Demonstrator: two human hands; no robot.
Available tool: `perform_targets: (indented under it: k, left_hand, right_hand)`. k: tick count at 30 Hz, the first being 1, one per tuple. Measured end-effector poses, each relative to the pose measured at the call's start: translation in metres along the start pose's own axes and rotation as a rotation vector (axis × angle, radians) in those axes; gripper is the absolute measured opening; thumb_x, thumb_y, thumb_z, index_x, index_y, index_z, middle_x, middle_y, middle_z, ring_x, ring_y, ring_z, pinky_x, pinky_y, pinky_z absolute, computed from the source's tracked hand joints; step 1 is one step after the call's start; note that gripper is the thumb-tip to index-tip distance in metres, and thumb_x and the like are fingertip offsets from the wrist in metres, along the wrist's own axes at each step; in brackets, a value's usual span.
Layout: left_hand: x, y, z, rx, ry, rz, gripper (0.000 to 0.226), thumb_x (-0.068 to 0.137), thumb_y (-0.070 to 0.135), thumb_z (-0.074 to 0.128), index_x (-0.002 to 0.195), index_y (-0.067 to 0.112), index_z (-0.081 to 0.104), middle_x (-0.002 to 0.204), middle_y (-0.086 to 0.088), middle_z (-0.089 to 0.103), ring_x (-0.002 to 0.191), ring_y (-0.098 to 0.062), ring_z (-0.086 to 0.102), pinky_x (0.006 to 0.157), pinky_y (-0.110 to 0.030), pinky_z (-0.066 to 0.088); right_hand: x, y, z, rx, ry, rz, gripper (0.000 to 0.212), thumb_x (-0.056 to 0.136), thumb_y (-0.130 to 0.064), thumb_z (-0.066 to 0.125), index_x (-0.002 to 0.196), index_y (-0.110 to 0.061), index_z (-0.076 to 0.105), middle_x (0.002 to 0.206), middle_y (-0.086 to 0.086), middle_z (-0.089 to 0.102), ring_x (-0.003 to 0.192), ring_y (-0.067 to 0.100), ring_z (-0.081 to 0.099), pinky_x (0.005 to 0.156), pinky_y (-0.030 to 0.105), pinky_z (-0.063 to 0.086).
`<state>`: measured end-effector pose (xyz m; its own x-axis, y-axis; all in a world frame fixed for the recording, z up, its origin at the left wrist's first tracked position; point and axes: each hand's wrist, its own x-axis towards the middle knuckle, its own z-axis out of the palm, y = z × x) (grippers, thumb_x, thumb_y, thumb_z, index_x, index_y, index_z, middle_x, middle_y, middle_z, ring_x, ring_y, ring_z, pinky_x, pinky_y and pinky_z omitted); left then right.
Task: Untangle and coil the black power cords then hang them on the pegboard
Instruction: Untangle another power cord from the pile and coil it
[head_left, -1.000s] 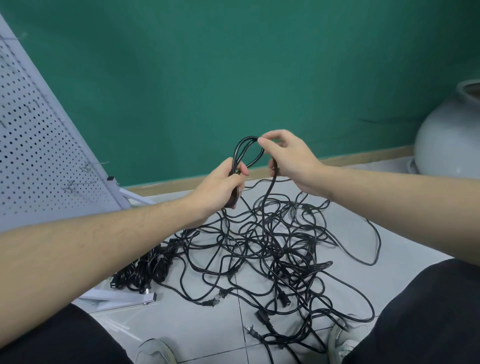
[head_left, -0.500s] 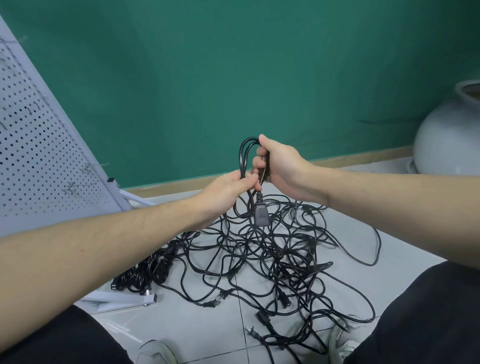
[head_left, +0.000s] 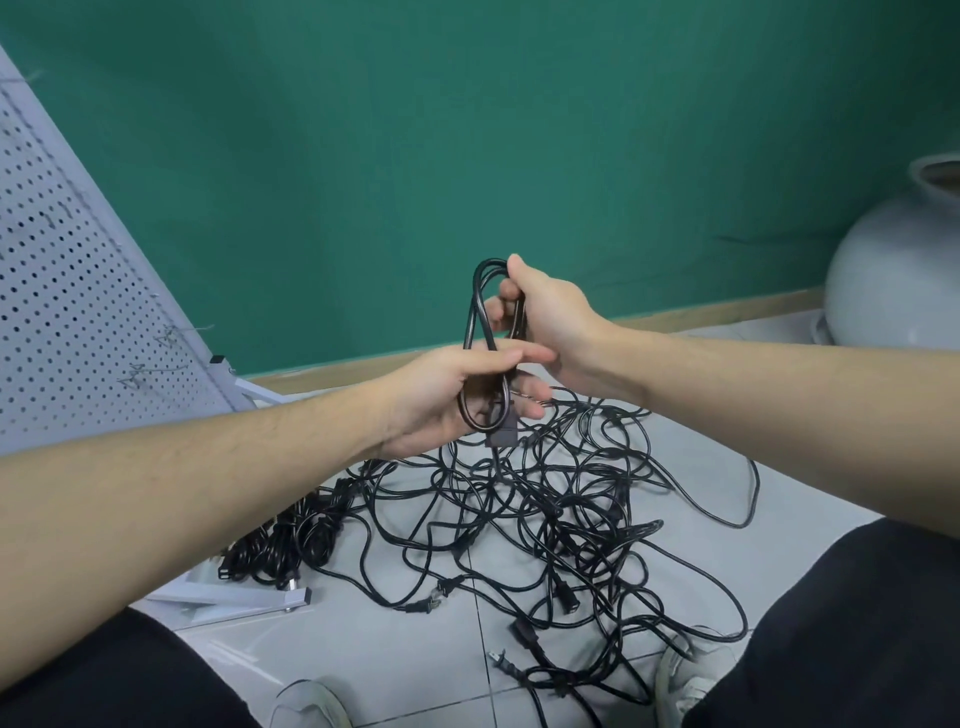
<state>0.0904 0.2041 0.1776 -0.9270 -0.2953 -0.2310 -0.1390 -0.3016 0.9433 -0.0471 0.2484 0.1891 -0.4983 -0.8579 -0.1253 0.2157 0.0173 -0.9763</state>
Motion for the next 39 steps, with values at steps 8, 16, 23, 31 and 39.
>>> perform_targets:
  k: [8, 16, 23, 31, 39]
  left_hand:
    - [0.010, 0.002, 0.002, 0.001, 0.172, 0.113, 0.025, 0.109, 0.018, 0.042, 0.109, 0.012, 0.067, 0.059, 0.003, 0.039, 0.051, -0.012, 0.044, 0.062, -0.031, 0.056]
    - [0.005, 0.021, -0.004, -0.027, 0.272, 0.201, 0.025, 0.109, 0.022, 0.043, 0.110, 0.014, 0.067, 0.062, 0.002, 0.037, 0.053, -0.015, 0.046, 0.067, -0.044, 0.063]
    - [0.010, 0.027, -0.021, 0.114, 0.474, 0.232, 0.025, 0.108, 0.025, 0.045, 0.113, 0.016, 0.068, 0.063, 0.004, 0.037, 0.045, -0.015, 0.033, 0.047, -0.024, 0.039]
    - [0.004, 0.021, -0.052, 0.456, 0.653, 0.035, 0.027, 0.090, 0.049, 0.072, 0.095, 0.026, 0.060, 0.064, 0.006, 0.040, 0.046, -0.014, 0.041, 0.047, -0.023, 0.030]
    - [-0.002, 0.015, -0.048, 0.703, 0.550, -0.037, 0.061, 0.071, 0.078, 0.071, 0.098, 0.025, 0.059, 0.076, 0.005, 0.048, 0.063, -0.015, 0.046, 0.056, -0.027, 0.036]
  right_hand:
    - [-0.005, 0.004, -0.023, -0.054, -0.239, 0.116, 0.036, 0.102, -0.027, 0.021, 0.105, -0.012, 0.053, 0.104, 0.020, 0.072, 0.078, 0.029, 0.065, 0.098, 0.052, 0.049]
    - [-0.019, 0.028, -0.027, -0.986, -0.726, 0.140, 0.035, 0.088, -0.033, 0.059, 0.119, -0.019, 0.067, 0.128, -0.008, 0.064, 0.129, 0.013, 0.051, 0.118, 0.040, 0.032]
    - [-0.015, 0.033, -0.026, -0.958, -0.776, 0.176, 0.026, 0.103, -0.022, 0.054, 0.078, -0.017, 0.047, 0.055, 0.001, 0.062, 0.055, 0.020, 0.059, 0.060, 0.024, 0.044]
    - [-0.006, 0.023, -0.056, -0.941, -0.647, 0.089, 0.034, 0.103, -0.024, 0.055, 0.070, -0.014, 0.052, 0.056, -0.001, 0.053, 0.059, 0.018, 0.059, 0.070, 0.021, 0.050]
    - [0.000, 0.013, -0.044, -0.494, -0.373, -0.058, 0.015, 0.102, -0.019, 0.058, 0.093, -0.011, 0.067, 0.063, 0.000, 0.049, 0.059, 0.015, 0.048, 0.072, 0.039, 0.059]
